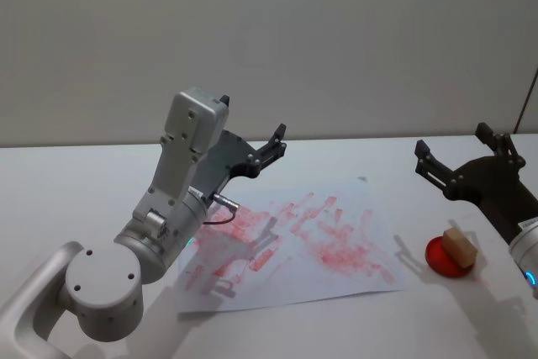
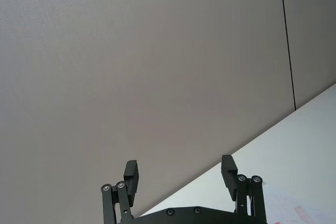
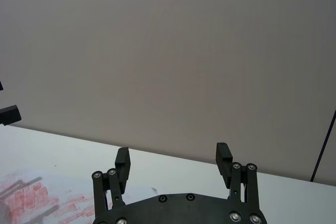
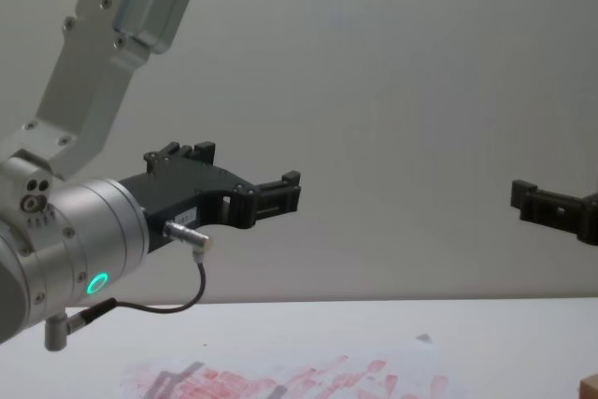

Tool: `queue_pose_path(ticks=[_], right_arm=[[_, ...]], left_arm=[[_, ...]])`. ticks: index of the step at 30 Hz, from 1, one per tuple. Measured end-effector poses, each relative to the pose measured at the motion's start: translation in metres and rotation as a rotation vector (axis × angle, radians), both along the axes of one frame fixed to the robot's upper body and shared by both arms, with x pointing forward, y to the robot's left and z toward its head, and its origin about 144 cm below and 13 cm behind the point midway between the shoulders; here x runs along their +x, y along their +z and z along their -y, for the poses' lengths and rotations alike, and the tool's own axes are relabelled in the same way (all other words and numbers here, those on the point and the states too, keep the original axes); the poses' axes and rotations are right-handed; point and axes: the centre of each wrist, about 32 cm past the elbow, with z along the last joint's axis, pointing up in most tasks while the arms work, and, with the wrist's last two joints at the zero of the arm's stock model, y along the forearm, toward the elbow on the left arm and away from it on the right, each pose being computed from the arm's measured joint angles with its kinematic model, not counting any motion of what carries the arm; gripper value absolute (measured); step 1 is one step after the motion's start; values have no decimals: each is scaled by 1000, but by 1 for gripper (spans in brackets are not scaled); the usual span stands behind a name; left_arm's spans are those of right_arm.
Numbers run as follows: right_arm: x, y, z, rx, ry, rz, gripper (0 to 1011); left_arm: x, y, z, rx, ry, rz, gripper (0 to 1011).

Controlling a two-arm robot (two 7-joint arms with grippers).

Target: Use the one hand to pick up the stamp and affix it onto the A4 paper.

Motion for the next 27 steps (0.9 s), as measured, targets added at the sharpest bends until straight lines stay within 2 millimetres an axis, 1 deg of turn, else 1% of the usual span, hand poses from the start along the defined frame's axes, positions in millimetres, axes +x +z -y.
queue_pose_path(ticks=[27], right_arm=[[0, 0, 0, -1, 1, 0, 1001]], left_arm=[[0, 0, 0, 0, 0, 0, 1001]])
